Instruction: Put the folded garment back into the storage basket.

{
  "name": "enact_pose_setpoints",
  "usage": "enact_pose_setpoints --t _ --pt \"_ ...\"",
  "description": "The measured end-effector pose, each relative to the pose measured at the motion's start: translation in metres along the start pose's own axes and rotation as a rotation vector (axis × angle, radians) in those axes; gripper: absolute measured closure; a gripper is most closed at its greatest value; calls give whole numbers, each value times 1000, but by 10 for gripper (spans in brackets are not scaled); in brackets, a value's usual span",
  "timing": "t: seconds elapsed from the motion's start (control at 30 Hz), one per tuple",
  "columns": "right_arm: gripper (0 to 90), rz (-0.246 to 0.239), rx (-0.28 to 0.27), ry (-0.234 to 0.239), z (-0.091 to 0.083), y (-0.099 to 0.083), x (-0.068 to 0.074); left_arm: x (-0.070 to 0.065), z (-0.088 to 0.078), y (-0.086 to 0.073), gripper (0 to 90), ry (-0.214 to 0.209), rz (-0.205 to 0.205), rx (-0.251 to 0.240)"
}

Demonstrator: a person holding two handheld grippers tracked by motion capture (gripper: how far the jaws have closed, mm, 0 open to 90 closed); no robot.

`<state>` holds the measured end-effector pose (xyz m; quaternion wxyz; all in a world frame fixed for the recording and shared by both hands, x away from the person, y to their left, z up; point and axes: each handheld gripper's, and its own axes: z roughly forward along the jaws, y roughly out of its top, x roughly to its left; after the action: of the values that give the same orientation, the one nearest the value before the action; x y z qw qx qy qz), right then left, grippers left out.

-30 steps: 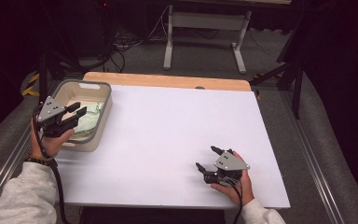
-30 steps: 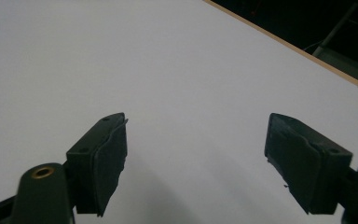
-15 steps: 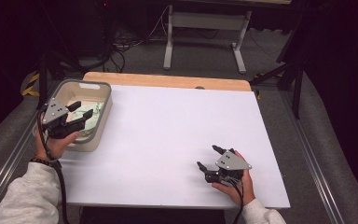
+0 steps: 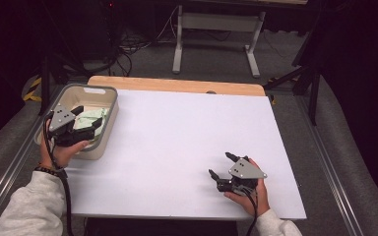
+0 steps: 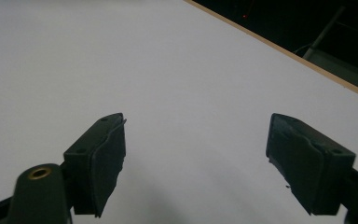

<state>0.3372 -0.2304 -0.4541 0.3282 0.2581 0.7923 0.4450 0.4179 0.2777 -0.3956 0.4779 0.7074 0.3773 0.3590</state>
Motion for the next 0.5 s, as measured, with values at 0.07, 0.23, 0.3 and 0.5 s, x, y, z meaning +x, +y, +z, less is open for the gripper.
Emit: enact_pose_setpoints --t 0.07,0.23,0.3,0.5 --pt "206 1 0 0 0 0 0 -1 -1 0 189 4 -4 -9" --pt "206 7 0 0 0 0 -1 0 0 0 114 -6 -18 -10" --pt "205 8 0 1 0 0 -1 1 -1 0 89 -10 -11 -22" --pt "204 9 -1 0 0 -1 -1 1 -3 0 39 -19 -17 -46"
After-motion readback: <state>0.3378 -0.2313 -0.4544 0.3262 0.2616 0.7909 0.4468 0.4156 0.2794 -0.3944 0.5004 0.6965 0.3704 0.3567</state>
